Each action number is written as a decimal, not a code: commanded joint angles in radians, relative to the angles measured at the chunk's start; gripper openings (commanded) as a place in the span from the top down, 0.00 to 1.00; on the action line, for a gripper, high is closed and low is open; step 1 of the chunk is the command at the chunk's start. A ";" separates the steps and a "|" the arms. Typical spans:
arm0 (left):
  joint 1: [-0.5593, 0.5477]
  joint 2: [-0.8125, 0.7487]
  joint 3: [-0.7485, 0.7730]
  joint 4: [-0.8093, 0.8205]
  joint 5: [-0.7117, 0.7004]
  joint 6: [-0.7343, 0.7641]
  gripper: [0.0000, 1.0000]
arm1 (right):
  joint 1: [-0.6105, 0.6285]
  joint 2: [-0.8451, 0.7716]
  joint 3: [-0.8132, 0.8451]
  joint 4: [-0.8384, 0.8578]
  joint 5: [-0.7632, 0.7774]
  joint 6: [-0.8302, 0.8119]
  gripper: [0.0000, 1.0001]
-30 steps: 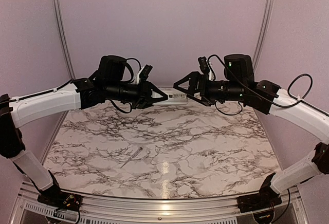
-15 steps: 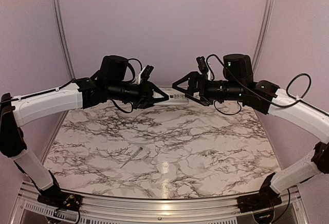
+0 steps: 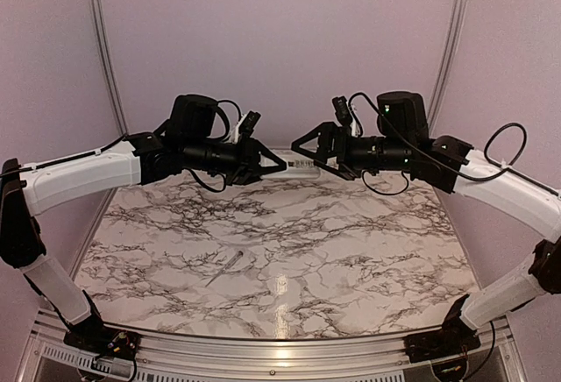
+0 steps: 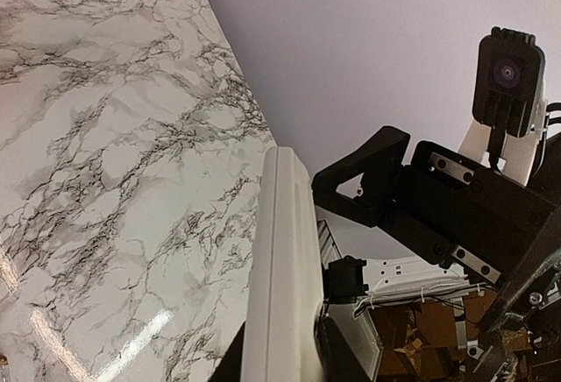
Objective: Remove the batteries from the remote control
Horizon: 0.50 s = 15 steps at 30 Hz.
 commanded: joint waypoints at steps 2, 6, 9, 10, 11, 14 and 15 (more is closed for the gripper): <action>-0.013 -0.013 0.020 0.197 0.112 0.002 1.00 | 0.009 0.057 0.018 -0.067 -0.013 0.015 0.04; -0.013 -0.015 0.019 0.219 0.127 -0.002 1.00 | 0.009 0.077 0.020 -0.057 -0.039 0.017 0.04; -0.013 -0.019 0.016 0.236 0.136 -0.002 1.00 | 0.009 0.093 0.016 -0.029 -0.075 0.018 0.04; -0.014 -0.020 0.015 0.242 0.139 -0.003 1.00 | 0.008 0.098 0.013 -0.021 -0.085 0.017 0.03; -0.013 -0.022 0.016 0.245 0.142 -0.002 1.00 | 0.008 0.100 0.008 -0.006 -0.099 0.019 0.03; -0.015 -0.025 0.014 0.258 0.152 0.000 1.00 | 0.008 0.100 -0.021 0.052 -0.132 0.036 0.03; -0.015 -0.027 0.014 0.262 0.156 0.001 1.00 | 0.009 0.100 -0.027 0.066 -0.140 0.039 0.02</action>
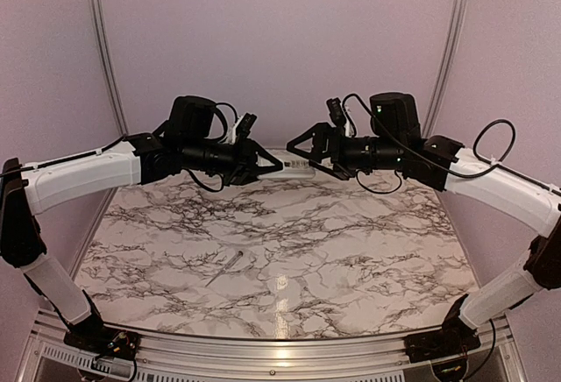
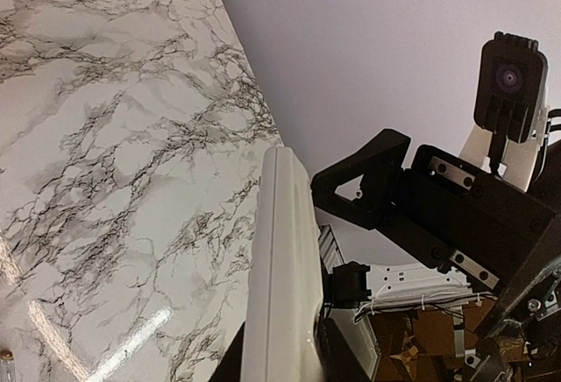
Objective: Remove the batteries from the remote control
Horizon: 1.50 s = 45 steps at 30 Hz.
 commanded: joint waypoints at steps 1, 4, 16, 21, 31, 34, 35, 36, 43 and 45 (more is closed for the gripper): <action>-0.035 -0.031 0.027 0.261 0.159 0.022 1.00 | 0.017 0.050 -0.043 0.043 -0.116 0.037 0.02; -0.035 -0.037 0.022 0.271 0.167 0.022 1.00 | 0.012 0.050 -0.062 0.080 -0.138 0.047 0.02; -0.034 -0.062 -0.009 0.307 0.174 0.026 1.00 | -0.010 0.045 -0.137 0.212 -0.221 0.097 0.02; -0.035 -0.065 -0.004 0.241 0.125 0.042 1.00 | -0.010 0.017 -0.065 0.084 -0.156 0.020 0.02; -0.033 -0.054 0.017 0.109 0.050 0.043 1.00 | 0.006 -0.029 0.078 -0.158 0.020 -0.068 0.01; -0.032 -0.051 0.018 0.106 0.045 0.039 1.00 | 0.018 -0.015 0.088 -0.177 0.049 -0.070 0.02; -0.033 -0.050 0.018 0.104 0.044 0.039 1.00 | 0.021 -0.013 0.089 -0.182 0.057 -0.068 0.02; -0.033 -0.051 0.018 0.103 0.042 0.040 1.00 | 0.021 -0.011 0.088 -0.183 0.061 -0.068 0.02; -0.033 -0.055 0.022 0.096 0.035 0.045 1.00 | 0.021 -0.007 0.092 -0.194 0.072 -0.073 0.02; -0.033 -0.055 0.022 0.096 0.035 0.045 1.00 | 0.021 -0.009 0.087 -0.194 0.074 -0.075 0.03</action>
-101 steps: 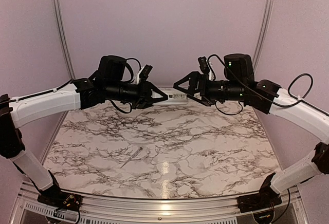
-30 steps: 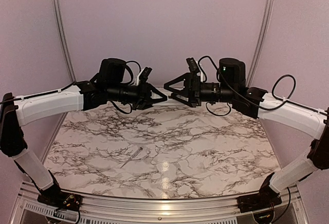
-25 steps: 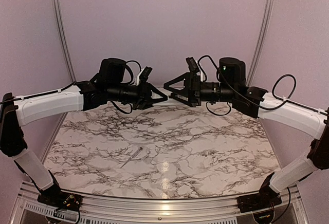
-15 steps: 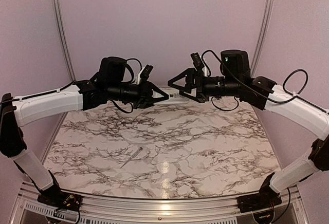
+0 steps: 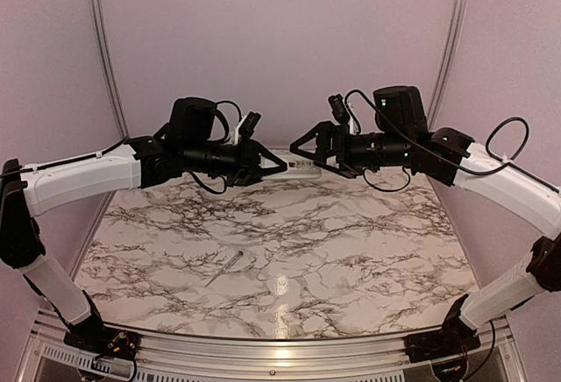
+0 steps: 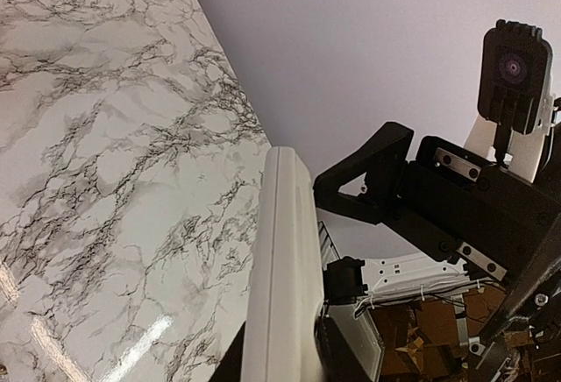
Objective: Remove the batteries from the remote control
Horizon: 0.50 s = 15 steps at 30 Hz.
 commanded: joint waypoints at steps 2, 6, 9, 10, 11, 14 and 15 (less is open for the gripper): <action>-0.014 -0.045 0.044 0.043 0.030 0.020 1.00 | 0.007 0.016 0.021 -0.056 0.045 -0.015 0.03; -0.013 -0.043 0.044 0.045 0.029 0.019 1.00 | 0.007 0.015 0.018 -0.061 0.052 -0.021 0.03; -0.014 -0.040 0.047 0.053 0.037 0.019 1.00 | 0.007 0.018 0.007 -0.049 0.043 -0.017 0.03; -0.014 -0.039 0.048 0.057 0.038 0.020 1.00 | 0.007 0.021 0.004 -0.045 0.039 -0.016 0.03; -0.014 -0.038 0.049 0.058 0.041 0.021 1.00 | 0.007 0.022 0.004 -0.046 0.038 -0.017 0.03; -0.014 -0.036 0.051 0.062 0.045 0.022 1.00 | 0.007 0.026 0.001 -0.042 0.038 -0.018 0.03; -0.014 -0.036 0.051 0.066 0.048 0.022 1.00 | 0.007 0.030 0.002 -0.041 0.035 -0.017 0.03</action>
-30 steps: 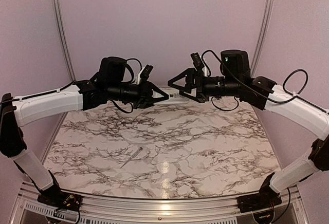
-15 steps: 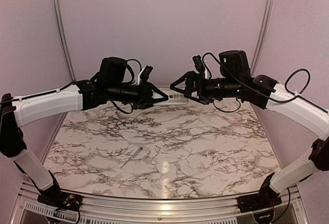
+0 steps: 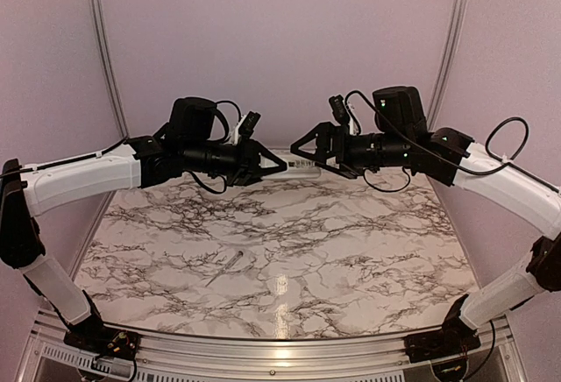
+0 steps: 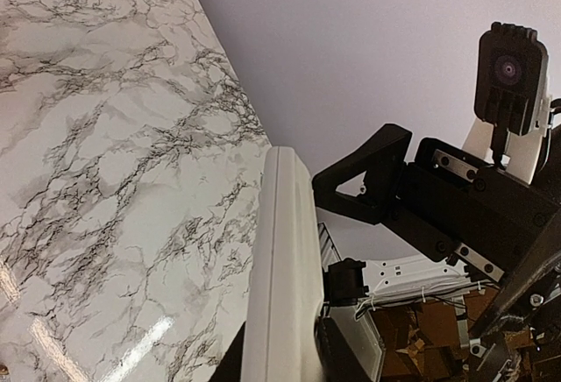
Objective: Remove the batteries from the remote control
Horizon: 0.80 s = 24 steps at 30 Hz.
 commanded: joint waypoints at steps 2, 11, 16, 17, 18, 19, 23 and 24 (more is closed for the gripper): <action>-0.015 -0.037 0.051 0.076 0.060 0.021 1.00 | 0.007 0.035 0.000 -0.021 0.004 -0.014 0.03; -0.016 -0.032 0.056 0.110 0.090 0.024 1.00 | 0.007 0.074 0.007 -0.005 -0.019 -0.009 0.03; -0.015 -0.020 0.075 0.099 0.100 0.035 1.00 | 0.008 0.103 0.017 -0.010 -0.030 -0.009 0.02; -0.015 -0.018 0.078 0.099 0.103 0.036 1.00 | 0.008 0.110 0.022 -0.013 -0.034 -0.009 0.02; -0.014 -0.016 0.081 0.098 0.105 0.037 1.00 | 0.008 0.116 0.028 -0.017 -0.036 -0.010 0.02; -0.015 -0.013 0.084 0.095 0.106 0.038 1.00 | 0.008 0.123 0.031 -0.018 -0.038 -0.011 0.02; -0.015 -0.006 0.096 0.092 0.121 0.045 1.00 | 0.009 0.139 0.034 -0.019 -0.047 -0.011 0.02; -0.015 -0.006 0.098 0.092 0.125 0.047 1.00 | 0.007 0.145 0.036 -0.017 -0.051 -0.011 0.02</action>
